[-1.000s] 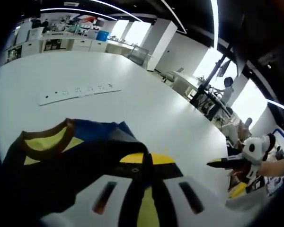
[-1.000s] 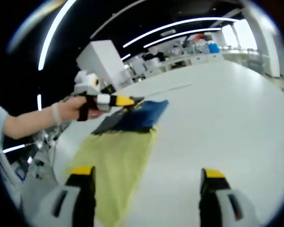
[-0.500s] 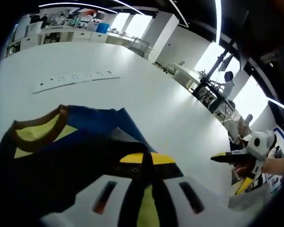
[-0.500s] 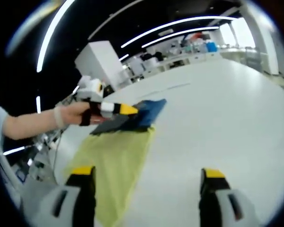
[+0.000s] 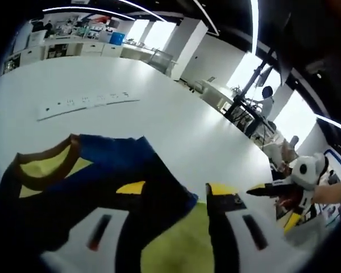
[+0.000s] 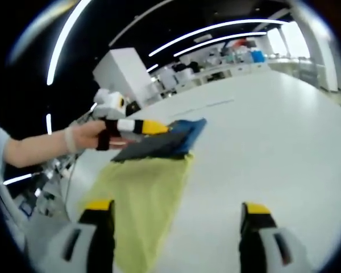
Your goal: Fold the garment on the visible template until the final outline fits inside the template.
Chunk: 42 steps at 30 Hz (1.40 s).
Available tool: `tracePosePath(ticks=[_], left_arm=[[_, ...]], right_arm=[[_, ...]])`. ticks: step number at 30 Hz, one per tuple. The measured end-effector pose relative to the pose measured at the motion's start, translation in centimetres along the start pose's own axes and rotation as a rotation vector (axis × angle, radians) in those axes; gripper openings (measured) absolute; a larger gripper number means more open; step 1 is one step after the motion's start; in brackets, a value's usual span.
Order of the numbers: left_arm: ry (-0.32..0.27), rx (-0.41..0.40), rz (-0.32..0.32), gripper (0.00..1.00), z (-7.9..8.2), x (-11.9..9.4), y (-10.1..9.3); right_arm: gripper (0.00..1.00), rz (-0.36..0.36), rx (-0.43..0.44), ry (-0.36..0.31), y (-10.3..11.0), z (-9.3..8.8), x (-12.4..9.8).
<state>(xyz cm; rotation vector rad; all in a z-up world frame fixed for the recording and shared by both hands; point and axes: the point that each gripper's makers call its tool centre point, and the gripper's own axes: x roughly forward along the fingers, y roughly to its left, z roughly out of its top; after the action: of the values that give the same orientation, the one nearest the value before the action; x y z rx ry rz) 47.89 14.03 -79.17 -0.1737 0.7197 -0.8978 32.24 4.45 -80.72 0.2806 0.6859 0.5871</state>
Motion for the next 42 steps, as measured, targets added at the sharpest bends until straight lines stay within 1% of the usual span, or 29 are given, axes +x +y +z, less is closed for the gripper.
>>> tracePosePath(ticks=[4,6,8,9,12,14,21,27,29,32,34,36,38,42], left_arm=[[-0.002,0.022,-0.002,0.71,0.0,-0.4,0.2],[-0.007,0.041,0.012,0.84,0.0,-0.8,0.4],[-0.01,0.05,0.017,0.93,-0.1,-1.4,0.1],[-0.007,0.052,0.019,0.96,-0.3,-1.5,0.2],[-0.002,0.067,0.014,0.96,-0.5,-2.2,0.1],[0.001,0.077,0.022,0.97,-0.6,-2.7,0.4],[-0.019,0.069,0.046,0.93,-0.6,-5.3,1.4],[-0.04,0.051,0.085,0.9,-1.4,-8.2,2.7],[-0.057,0.034,0.099,0.9,-1.7,-9.5,3.2],[-0.066,0.028,0.119,0.9,-2.6,-11.1,3.5],[-0.074,0.013,0.137,0.89,-2.9,-12.5,4.1],[-0.098,0.0,0.14,0.89,-2.9,-13.6,3.9],[-0.107,-0.003,0.15,0.89,-3.1,-14.7,4.3],[-0.132,-0.015,0.176,0.87,-3.7,-16.7,4.4]], right_arm=[[0.92,0.004,-0.007,0.001,0.4,0.1,-0.1],[0.92,0.005,-0.011,0.0,0.3,0.3,0.0],[0.92,0.009,-0.015,-0.003,0.6,0.5,-0.1],[0.92,0.01,-0.017,-0.003,0.8,0.6,-0.1],[0.92,0.015,-0.03,-0.003,1.1,0.8,0.0],[0.92,0.018,-0.034,-0.006,1.2,1.0,0.1],[0.92,0.027,-0.05,-0.006,1.6,1.4,0.3],[0.92,0.033,-0.057,-0.001,2.5,1.2,0.2],[0.92,0.035,-0.061,0.003,2.5,1.1,0.3],[0.92,0.039,-0.063,0.001,2.9,1.2,0.3],[0.92,0.043,-0.069,0.002,3.0,1.2,0.4],[0.92,0.044,-0.074,0.004,3.2,1.3,0.4],[0.92,0.048,-0.077,0.004,3.4,1.5,0.5],[0.92,0.054,-0.083,0.003,3.7,1.7,0.8]])
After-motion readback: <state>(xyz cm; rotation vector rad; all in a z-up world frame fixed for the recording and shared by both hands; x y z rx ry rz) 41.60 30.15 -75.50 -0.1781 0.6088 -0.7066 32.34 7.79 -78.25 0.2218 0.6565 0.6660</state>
